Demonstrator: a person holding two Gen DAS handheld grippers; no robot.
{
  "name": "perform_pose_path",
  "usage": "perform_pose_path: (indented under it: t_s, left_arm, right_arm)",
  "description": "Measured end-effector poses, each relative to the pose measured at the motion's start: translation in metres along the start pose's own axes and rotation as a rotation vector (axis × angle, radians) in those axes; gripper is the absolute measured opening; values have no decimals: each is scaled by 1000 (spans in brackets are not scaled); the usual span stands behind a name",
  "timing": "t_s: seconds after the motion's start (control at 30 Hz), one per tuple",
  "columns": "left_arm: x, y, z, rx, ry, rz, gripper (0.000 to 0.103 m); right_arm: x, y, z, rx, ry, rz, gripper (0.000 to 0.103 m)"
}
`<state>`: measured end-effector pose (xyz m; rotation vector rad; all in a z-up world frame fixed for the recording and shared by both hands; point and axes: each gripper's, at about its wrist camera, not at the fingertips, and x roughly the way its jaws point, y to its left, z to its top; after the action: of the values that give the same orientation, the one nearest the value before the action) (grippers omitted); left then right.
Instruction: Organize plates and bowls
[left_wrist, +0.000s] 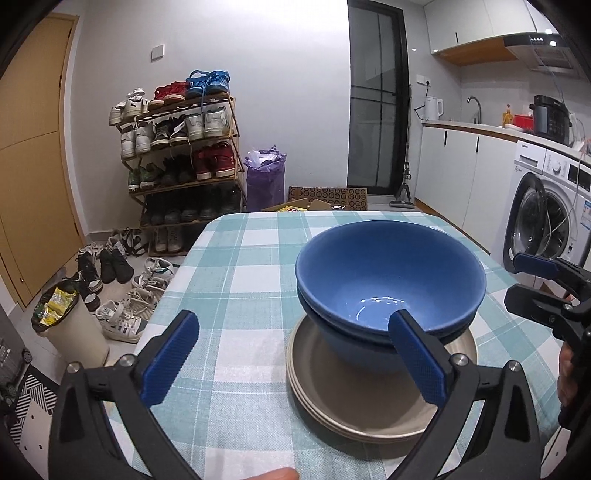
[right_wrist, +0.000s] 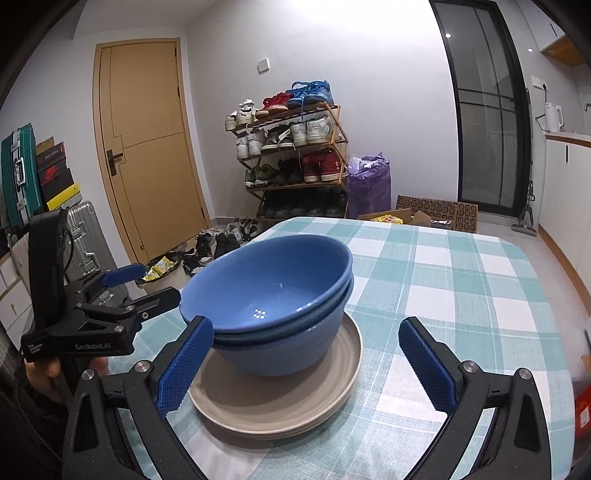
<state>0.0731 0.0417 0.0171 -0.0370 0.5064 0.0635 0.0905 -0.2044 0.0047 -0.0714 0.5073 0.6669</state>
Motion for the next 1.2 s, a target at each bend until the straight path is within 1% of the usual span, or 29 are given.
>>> perform_pose_path:
  t_s: [0.17, 0.27, 0.5, 0.83, 0.97, 1.2]
  left_arm:
    - [-6, -1, -3, 12, -21, 13, 103]
    - [-10, 0, -7, 4, -28, 2, 103]
    - [-15, -1, -15, 6, -36, 14, 103]
    - [-20, -1, -19, 7, -58, 17, 103]
    - [-20, -2, -20, 16, -60, 18, 103]
    - [-19, -3, -19, 13, -58, 15, 103]
  right_arm:
    - [-4, 1, -4, -15, -37, -2, 102]
    - [-6, 3, -7, -32, -52, 1, 102]
    - [-7, 8, -17, -62, -57, 6, 102]
    - [-10, 9, -26, -53, -88, 44, 102]
    - [-9, 13, -29, -77, -96, 42, 102]
    - [-5, 10, -30, -64, -101, 44, 102]
